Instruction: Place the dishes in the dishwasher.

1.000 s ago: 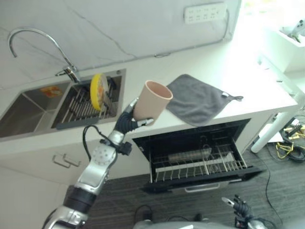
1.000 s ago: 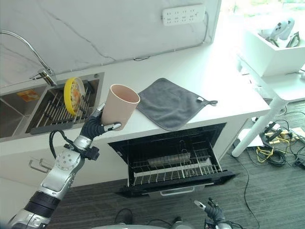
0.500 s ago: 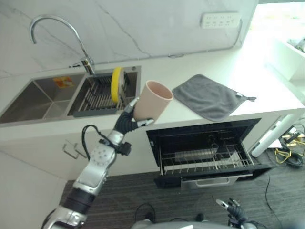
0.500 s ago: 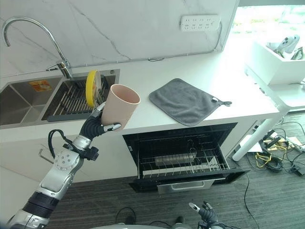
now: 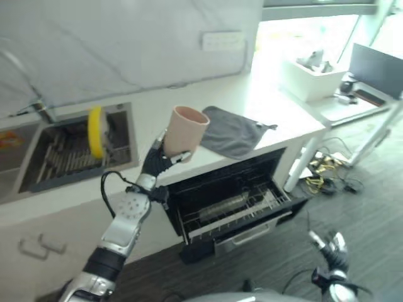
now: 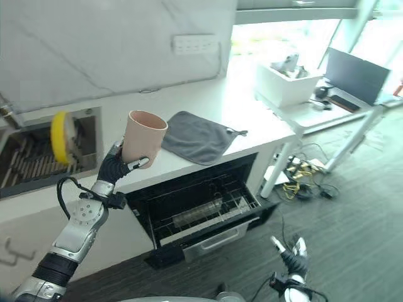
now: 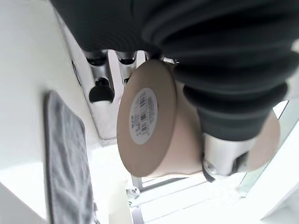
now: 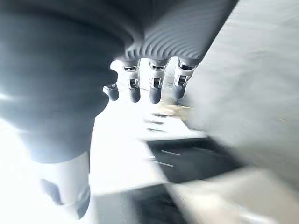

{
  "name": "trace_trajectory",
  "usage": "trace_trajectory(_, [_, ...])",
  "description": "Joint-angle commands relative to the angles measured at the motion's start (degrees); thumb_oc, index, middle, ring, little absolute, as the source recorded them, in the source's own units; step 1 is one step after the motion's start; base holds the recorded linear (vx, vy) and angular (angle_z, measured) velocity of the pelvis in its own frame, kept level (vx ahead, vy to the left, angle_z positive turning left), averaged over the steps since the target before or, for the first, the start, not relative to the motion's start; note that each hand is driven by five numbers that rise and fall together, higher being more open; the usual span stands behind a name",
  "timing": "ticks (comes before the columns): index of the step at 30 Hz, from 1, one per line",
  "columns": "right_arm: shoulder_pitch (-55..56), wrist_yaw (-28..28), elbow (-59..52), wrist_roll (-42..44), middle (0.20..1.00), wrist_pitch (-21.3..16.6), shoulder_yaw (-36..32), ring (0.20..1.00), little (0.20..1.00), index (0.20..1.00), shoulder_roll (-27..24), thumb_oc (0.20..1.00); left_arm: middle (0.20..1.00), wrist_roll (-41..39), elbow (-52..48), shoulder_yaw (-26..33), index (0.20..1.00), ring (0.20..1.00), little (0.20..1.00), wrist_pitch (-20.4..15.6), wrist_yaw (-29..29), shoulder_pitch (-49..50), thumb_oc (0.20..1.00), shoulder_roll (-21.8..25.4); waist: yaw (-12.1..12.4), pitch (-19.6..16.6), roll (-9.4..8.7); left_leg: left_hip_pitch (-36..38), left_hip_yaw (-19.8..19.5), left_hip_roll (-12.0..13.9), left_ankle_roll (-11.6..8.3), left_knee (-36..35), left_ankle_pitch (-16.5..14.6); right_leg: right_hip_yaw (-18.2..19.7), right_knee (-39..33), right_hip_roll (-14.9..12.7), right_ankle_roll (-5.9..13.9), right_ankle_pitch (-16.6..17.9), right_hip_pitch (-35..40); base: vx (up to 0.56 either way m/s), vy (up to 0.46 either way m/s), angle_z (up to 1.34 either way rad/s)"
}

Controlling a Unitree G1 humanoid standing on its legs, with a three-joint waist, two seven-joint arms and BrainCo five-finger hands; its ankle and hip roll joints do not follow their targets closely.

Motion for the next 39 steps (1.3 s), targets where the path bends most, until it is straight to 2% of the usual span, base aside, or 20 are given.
trace_trajectory(1, [-4.9,-0.6,1.7,0.0,1.000,-9.1,-1.9,1.000,1.000,1.000,-1.9,1.000,0.200,-1.1,-0.2,1.0,0.200,0.200,0.200,-6.0,4.4,-5.7,0.200,0.1,-0.4,1.7,0.99,1.5,0.5,-2.0,3.20,0.8,-5.7,-3.2,1.9,-4.5,5.34,-0.5,1.1,0.02,0.057,-0.92])
trace_trajectory(5, [-4.7,1.8,-13.6,-2.5,1.000,-10.0,-2.0,1.000,1.000,1.000,-5.0,1.000,0.200,-0.8,0.6,0.1,0.200,0.200,0.200,-5.7,6.8,-6.6,0.200,-1.1,-2.3,1.3,1.47,2.3,1.6,-2.8,3.81,0.8,-6.4,-1.6,1.8,-4.4,5.60,0.0,0.2,0.00,0.053,-0.62])
trace_trajectory(7, [-6.0,8.4,-24.2,-0.7,1.000,-11.8,-1.5,1.000,1.000,1.000,-7.0,1.000,0.200,-0.5,0.8,-0.7,0.200,0.200,0.200,-5.5,8.4,-7.3,0.200,-2.0,-3.5,0.7,1.95,2.7,2.5,-3.6,4.19,0.8,-7.0,-0.7,1.7,-4.2,5.70,0.2,-0.6,-0.01,0.071,-0.26])
trace_trajectory(8, [-6.6,10.9,-25.9,0.6,1.000,-11.3,-1.2,1.000,1.000,1.000,-7.3,1.000,0.200,0.1,0.7,-0.9,0.200,0.200,0.200,-5.7,8.7,-7.4,0.200,-2.2,-3.5,0.5,2.03,2.8,2.7,-3.7,4.26,0.9,-7.1,-0.6,1.7,-4.2,5.70,0.2,-0.7,-0.01,0.044,-0.10])
trace_trajectory(10, [-7.5,15.2,-28.4,3.5,1.000,-9.4,-0.4,1.000,1.000,1.000,-7.8,1.000,0.200,1.5,0.2,-1.2,0.200,0.200,0.200,-6.3,9.4,-7.4,0.200,-2.3,-3.4,0.3,2.10,2.8,2.7,-3.9,4.36,0.9,-7.2,-0.7,1.7,-4.2,5.67,0.2,-0.8,0.00,0.016,-0.20])
trace_trajectory(11, [-8.3,19.2,-29.9,6.1,1.000,-6.8,0.5,1.000,1.000,1.000,-8.2,1.000,0.200,2.2,-0.3,-1.4,0.200,0.200,0.200,-6.7,9.7,-7.2,0.200,-2.2,-3.0,0.0,2.15,2.7,2.6,-4.0,4.38,0.8,-7.3,-0.9,1.7,-4.2,5.55,0.1,-0.7,0.00,0.011,-0.17])
trace_trajectory(14, [-10.1,23.4,-33.1,7.4,1.000,-4.2,2.9,1.000,1.000,1.000,-9.0,1.000,0.200,4.5,-1.7,-2.2,0.200,0.200,0.200,-7.3,11.2,-6.9,0.200,-2.4,-2.1,-0.5,2.15,2.5,2.1,-4.1,4.39,0.8,-7.2,-1.5,1.5,-4.2,5.28,-0.2,-0.3,0.00,0.002,-0.03])
trace_trajectory(17, [-13.7,25.8,-36.3,10.1,1.000,-0.2,6.5,1.000,1.000,1.000,-9.4,1.000,0.200,8.7,-4.2,-3.1,0.200,0.200,0.200,-8.3,13.9,-5.8,0.200,-2.1,0.2,-1.1,2.00,2.2,0.6,-4.0,4.14,0.6,-6.9,-2.5,1.2,-4.1,4.85,-0.7,0.6,0.02,-0.016,0.20])
trace_trajectory(18, [-15.5,25.7,-37.5,10.7,1.000,2.6,8.1,1.000,1.000,1.000,-9.4,1.000,0.200,11.7,-5.1,-3.4,0.200,0.200,0.200,-10.0,17.1,-5.0,0.200,-1.7,1.7,-1.4,1.83,1.9,-0.6,-3.9,3.94,0.5,-6.8,-3.2,1.1,-4.0,4.51,-1.2,1.5,0.04,-0.026,0.25])
trace_trajectory(20, [-17.4,23.8,-37.7,11.0,1.000,4.5,10.2,1.000,1.000,1.000,-9.1,1.000,0.200,14.2,-5.8,-3.5,0.200,0.200,0.200,-11.1,19.1,-4.6,0.200,-1.7,3.2,-1.7,1.63,1.4,-1.7,-3.8,3.73,0.5,-6.4,-3.5,1.0,-3.8,3.97,-1.5,2.0,0.02,-0.024,0.34])
trace_trajectory(21, [-17.5,23.8,-37.7,10.9,1.000,4.5,10.2,1.000,1.000,1.000,-9.1,1.000,0.200,14.2,-5.9,-3.5,0.200,0.200,0.200,-11.1,19.2,-4.6,0.200,-1.7,3.2,-1.7,1.61,1.3,-1.7,-3.8,3.72,0.5,-6.4,-3.5,1.0,-3.8,3.96,-1.5,1.9,0.02,-0.025,0.32])
trace_trajectory(23, [-19.6,21.5,-37.6,11.6,1.000,6.0,12.4,1.000,1.000,1.000,-8.3,1.000,0.200,17.8,-7.4,-4.0,0.200,0.200,0.200,-12.3,21.4,-4.1,0.200,-1.7,5.0,-1.8,1.40,0.9,-3.4,-3.5,3.43,0.5,-6.2,-4.2,0.8,-3.5,3.50,-1.9,2.8,0.03,-0.019,0.29])
trace_trajectory(30, [-24.6,17.9,-37.1,9.1,1.000,7.3,16.2,1.000,1.000,1.000,-7.6,1.000,0.200,19.9,-9.6,-6.0,0.200,0.200,0.200,-11.7,23.3,-4.6,0.200,-1.9,8.4,-1.8,0.96,0.0,-6.7,-3.3,2.75,0.5,-6.0,-5.7,0.4,-3.4,3.01,-2.5,4.1,0.01,-0.020,0.30])
trace_trajectory(33, [-26.8,16.1,-36.7,8.3,1.000,9.1,17.3,1.000,1.000,1.000,-7.7,1.000,0.200,20.7,-9.6,-7.1,0.200,0.200,0.200,-11.2,24.6,-4.9,0.200,-2.0,9.6,-1.8,0.73,-0.3,-7.8,-3.2,2.54,0.5,-6.0,-6.2,0.3,-3.4,2.84,-2.7,4.4,0.02,-0.027,0.24])
trace_trajectory(36, [-29.2,14.6,-35.5,8.9,1.000,10.5,18.6,1.000,1.000,1.000,-7.5,1.000,0.200,22.4,-9.2,-7.5,0.200,0.200,0.200,-11.5,27.1,-5.4,0.200,-2.3,10.7,-1.8,0.50,-0.5,-9.0,-3.2,2.47,0.5,-6.0,-6.4,0.3,-3.3,2.57,-2.9,4.8,0.02,-0.026,0.27])
trace_trajectory(39, [-33.3,12.6,-34.1,7.3,1.000,11.1,19.7,1.000,1.000,1.000,-6.3,1.000,0.200,24.0,-8.3,-8.3,0.200,0.200,0.200,-10.3,30.3,-7.5,0.200,-3.0,11.8,-1.8,0.31,-0.7,-10.5,-3.1,2.24,0.5,-5.9,-6.6,0.3,-2.9,2.17,-3.2,5.3,0.03,-0.030,0.26])
